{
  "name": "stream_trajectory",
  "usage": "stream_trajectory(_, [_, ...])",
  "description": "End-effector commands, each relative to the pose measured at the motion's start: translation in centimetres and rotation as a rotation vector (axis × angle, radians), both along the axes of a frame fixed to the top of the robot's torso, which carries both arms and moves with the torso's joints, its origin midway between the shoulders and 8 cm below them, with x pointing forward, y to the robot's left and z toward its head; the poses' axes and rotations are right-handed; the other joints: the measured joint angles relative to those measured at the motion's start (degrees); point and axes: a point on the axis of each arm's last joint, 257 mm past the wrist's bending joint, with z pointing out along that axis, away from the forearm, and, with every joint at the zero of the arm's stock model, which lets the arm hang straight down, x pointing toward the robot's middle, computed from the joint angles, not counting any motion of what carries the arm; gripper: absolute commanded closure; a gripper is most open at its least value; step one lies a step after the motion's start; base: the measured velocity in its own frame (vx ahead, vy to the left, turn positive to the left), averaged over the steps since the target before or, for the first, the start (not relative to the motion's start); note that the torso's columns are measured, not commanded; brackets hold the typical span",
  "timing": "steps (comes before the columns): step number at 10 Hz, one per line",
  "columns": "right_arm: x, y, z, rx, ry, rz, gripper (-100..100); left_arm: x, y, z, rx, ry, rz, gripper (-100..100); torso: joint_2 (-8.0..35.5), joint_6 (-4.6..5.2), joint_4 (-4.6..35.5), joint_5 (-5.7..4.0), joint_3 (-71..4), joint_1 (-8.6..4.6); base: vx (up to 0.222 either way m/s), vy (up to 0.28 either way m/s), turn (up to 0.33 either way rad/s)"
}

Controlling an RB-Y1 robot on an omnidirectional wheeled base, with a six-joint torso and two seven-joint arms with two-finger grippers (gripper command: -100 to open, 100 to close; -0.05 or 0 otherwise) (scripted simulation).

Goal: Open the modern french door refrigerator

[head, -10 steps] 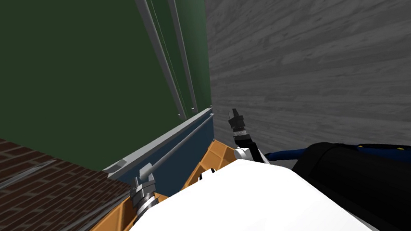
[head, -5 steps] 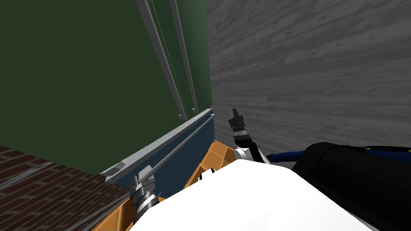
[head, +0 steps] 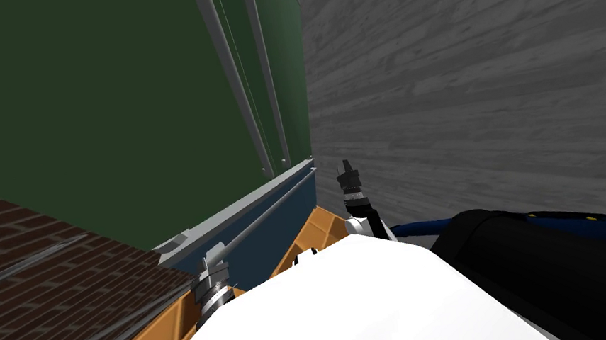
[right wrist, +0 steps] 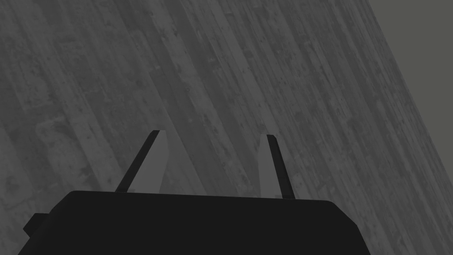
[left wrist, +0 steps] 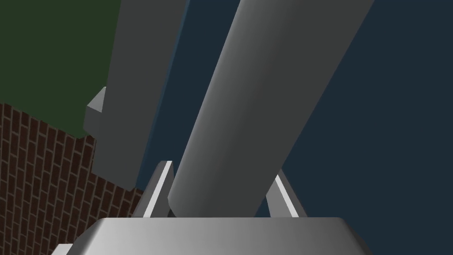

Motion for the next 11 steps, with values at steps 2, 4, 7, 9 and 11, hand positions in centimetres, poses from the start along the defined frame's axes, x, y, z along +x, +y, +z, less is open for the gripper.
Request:
stream_trajectory(2, [0.0,0.0,0.0,0.0,0.0,0.0,0,-0.14,-0.02,-0.28,-0.013,0.035,-0.005,100,-0.04,0.14,0.01,-0.05,0.01,-0.2,-0.134,-0.139,0.028])
stream_trajectory(4, [0.0,0.0,0.0,0.0,0.0,0.0,0,-0.41,0.06,-0.16,-0.01,0.03,-0.003,100,-0.33,0.16,0.07,-0.16,-0.21,0.05,-0.092,-0.069,0.014])
stream_trajectory(7, [0.0,0.0,0.0,0.0,0.0,0.0,0,-0.6,-0.28,-0.26,-0.012,0.035,-0.008,100,-0.06,0.17,0.04,-0.08,-0.02,-0.16,-0.14,-0.094,0.006])
stream_trajectory(9, [0.0,0.0,0.0,0.0,0.0,0.0,0,-0.68,-0.13,0.05,-0.008,0.029,-0.006,100,-0.13,0.16,0.03,-0.07,-0.07,-0.09,-0.107,-0.072,0.004])
stream_trajectory(11, [0.0,0.0,0.0,0.0,0.0,0.0,0,-1.0,-0.5,-0.2,-0.011,0.035,-0.011,100,-0.11,0.06,0.05,-0.1,-0.1,-0.03,-0.142,-0.081,0.008])
